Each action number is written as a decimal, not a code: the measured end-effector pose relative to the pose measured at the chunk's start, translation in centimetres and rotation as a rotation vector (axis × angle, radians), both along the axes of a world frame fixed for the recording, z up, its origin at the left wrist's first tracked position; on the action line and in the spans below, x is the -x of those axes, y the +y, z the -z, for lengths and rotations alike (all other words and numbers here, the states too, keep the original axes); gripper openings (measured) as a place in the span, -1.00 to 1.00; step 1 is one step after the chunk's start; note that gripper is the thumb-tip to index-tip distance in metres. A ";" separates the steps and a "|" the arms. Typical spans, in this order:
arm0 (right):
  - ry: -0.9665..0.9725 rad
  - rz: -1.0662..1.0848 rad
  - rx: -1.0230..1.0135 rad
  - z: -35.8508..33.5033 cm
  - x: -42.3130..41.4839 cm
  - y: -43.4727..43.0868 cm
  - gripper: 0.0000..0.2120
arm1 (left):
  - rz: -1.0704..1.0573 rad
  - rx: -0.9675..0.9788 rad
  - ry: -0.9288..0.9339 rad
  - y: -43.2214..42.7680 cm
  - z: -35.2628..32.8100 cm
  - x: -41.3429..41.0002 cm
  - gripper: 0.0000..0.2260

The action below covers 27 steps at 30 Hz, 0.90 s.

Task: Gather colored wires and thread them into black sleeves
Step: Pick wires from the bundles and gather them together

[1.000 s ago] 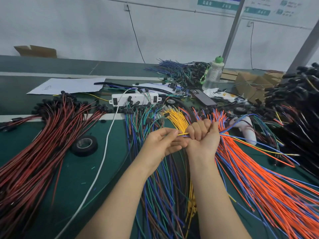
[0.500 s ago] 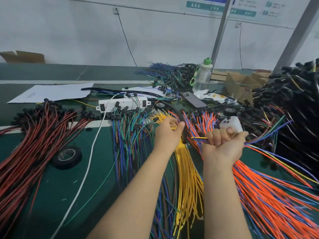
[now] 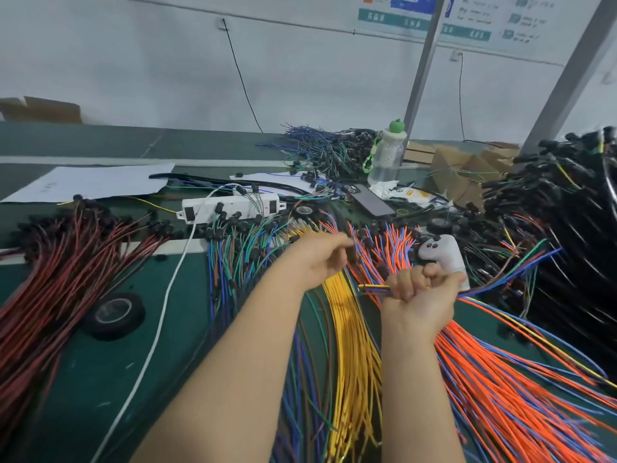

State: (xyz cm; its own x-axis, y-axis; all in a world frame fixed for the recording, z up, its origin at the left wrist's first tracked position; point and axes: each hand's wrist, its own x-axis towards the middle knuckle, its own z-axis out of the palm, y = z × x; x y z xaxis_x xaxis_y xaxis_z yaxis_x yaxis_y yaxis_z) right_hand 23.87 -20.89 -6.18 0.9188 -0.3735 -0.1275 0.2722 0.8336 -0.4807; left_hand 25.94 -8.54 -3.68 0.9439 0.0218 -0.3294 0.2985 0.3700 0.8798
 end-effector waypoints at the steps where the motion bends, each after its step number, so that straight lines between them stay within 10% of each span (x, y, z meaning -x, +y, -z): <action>1: -0.037 -0.036 -0.062 0.1 0.0 0.0 -0.49 | -0.008 0.131 -0.063 0.7 -0.8 1.1 -0.95; 8: -0.154 -0.265 -0.175 -1.2 1.2 2.0 -0.46 | -0.253 0.133 -0.551 4.2 -2.8 9.1 -0.92; 15: -0.183 -0.520 -0.247 -1.6 3.6 7.6 -0.29 | -0.519 0.369 -0.438 6.0 2.5 11.5 -0.86; 27: -0.133 -0.416 -0.348 0.9 3.2 7.5 -0.45 | -0.436 0.142 -0.320 6.0 5.4 10.9 -0.92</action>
